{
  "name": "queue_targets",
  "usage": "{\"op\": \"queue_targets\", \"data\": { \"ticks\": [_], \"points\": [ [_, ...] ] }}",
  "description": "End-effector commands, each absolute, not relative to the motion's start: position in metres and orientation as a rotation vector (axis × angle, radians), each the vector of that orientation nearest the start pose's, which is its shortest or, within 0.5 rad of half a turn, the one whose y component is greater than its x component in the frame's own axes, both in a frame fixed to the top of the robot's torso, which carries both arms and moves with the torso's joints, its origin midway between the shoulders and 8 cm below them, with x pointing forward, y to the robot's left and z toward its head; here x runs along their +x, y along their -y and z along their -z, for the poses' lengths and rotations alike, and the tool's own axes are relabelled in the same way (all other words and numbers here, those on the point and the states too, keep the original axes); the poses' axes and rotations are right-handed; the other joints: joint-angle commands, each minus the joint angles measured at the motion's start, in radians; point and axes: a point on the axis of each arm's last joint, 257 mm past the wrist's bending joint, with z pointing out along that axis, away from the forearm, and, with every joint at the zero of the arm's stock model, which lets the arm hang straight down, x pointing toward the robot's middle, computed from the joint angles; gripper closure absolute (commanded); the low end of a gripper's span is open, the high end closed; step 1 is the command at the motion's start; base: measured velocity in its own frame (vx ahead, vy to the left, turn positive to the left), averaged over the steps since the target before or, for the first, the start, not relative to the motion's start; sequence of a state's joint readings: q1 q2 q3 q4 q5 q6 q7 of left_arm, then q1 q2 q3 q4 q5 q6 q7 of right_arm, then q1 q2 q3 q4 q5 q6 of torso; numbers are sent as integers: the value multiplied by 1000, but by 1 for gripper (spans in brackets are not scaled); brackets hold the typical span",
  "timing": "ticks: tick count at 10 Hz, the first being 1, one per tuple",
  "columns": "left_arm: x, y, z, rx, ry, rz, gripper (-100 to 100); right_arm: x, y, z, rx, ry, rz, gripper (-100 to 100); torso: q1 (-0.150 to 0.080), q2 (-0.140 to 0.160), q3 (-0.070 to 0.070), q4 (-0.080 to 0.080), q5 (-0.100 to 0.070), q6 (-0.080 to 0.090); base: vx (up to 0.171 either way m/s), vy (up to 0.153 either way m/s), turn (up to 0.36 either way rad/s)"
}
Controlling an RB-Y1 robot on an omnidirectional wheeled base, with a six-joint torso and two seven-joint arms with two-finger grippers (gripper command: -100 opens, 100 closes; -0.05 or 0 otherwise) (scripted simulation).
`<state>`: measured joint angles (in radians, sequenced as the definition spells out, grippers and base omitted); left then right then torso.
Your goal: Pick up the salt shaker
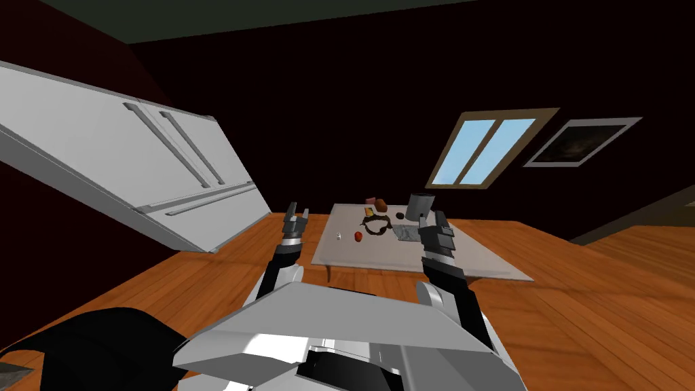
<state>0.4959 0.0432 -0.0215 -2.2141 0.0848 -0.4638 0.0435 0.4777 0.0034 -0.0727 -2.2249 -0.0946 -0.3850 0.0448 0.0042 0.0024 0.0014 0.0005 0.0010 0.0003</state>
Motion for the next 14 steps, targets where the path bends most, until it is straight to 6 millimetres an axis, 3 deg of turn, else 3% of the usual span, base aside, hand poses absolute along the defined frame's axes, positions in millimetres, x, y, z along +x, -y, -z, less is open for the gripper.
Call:
{"op": "queue_targets", "data": {
  "ticks": [1,8,14],
  "points": [
    [374,-285,27,-818,-677,1415,-100,366,320,15,815,-657,-1221,0,0,0,0,0,0,0,-40,52,-216],
    [408,-303,87,-969,-745,1453,-100,366,320,15,815,-657,-1221,0,-1,-2,-1,0,0,0,-31,46,-166],
    [433,-330,146,-1140,-780,1454,-100,366,320,15,815,-657,-1221,0,-1,-1,-1,0,0,0,-31,39,-157]
  ]
}}
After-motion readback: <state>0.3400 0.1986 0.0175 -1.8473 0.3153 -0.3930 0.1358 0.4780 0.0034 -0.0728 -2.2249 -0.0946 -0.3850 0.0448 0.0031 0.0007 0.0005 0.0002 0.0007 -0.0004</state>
